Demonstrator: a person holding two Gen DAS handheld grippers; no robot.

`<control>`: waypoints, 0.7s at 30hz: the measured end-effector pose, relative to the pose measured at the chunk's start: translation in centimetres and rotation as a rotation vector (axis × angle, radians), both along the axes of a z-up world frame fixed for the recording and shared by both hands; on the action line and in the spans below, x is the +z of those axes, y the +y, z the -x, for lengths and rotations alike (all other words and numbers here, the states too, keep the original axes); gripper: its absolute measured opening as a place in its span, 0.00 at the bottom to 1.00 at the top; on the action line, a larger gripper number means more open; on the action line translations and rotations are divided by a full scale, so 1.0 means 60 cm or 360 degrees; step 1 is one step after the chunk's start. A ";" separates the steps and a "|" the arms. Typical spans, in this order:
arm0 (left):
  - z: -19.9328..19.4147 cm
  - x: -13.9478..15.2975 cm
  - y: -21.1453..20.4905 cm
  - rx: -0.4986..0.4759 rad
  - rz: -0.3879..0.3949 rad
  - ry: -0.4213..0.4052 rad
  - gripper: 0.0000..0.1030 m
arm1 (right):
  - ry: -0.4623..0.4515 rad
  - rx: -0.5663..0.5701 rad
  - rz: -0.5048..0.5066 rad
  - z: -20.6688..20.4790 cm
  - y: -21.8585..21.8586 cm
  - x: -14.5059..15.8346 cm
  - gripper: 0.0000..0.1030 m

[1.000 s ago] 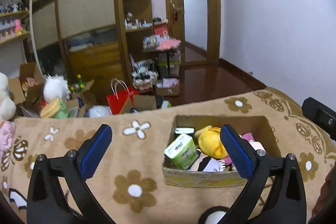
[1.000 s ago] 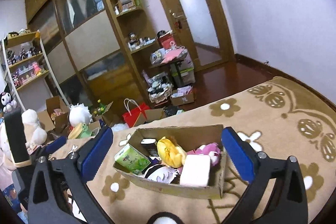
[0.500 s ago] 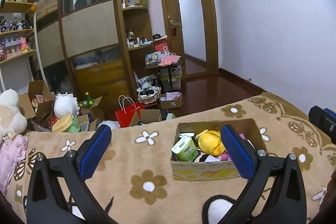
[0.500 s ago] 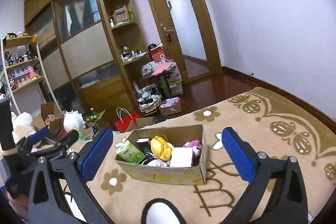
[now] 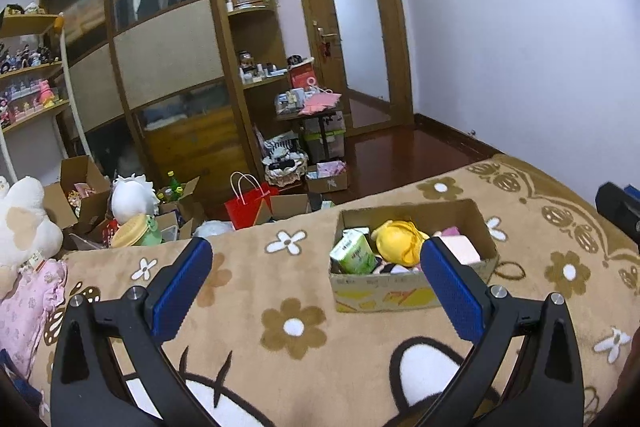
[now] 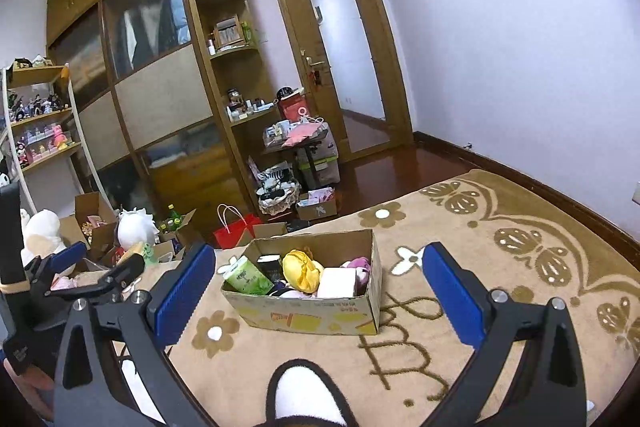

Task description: Organize soft objects

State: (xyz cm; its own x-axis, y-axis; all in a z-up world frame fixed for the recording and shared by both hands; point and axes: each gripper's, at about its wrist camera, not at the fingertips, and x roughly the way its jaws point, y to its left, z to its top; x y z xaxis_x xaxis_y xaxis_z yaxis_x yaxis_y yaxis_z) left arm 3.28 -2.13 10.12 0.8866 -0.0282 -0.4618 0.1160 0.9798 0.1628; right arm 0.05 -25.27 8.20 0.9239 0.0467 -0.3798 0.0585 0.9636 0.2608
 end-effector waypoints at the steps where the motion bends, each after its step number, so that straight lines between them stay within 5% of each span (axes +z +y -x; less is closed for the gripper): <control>1: 0.002 -0.001 0.000 0.0003 -0.0009 0.0001 1.00 | 0.0000 0.0005 -0.0004 0.006 -0.001 -0.001 1.00; 21: -0.013 -0.053 0.007 -0.0019 0.0032 0.0119 1.00 | 0.0103 0.0027 0.0107 0.008 0.011 -0.052 1.00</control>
State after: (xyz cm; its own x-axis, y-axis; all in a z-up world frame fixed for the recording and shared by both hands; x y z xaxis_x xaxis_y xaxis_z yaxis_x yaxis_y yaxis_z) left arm 4.04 -1.74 6.97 0.8493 -0.0486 -0.5257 0.1386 0.9813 0.1333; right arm -0.43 -24.62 5.05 0.8966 0.0343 -0.4416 0.0568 0.9798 0.1915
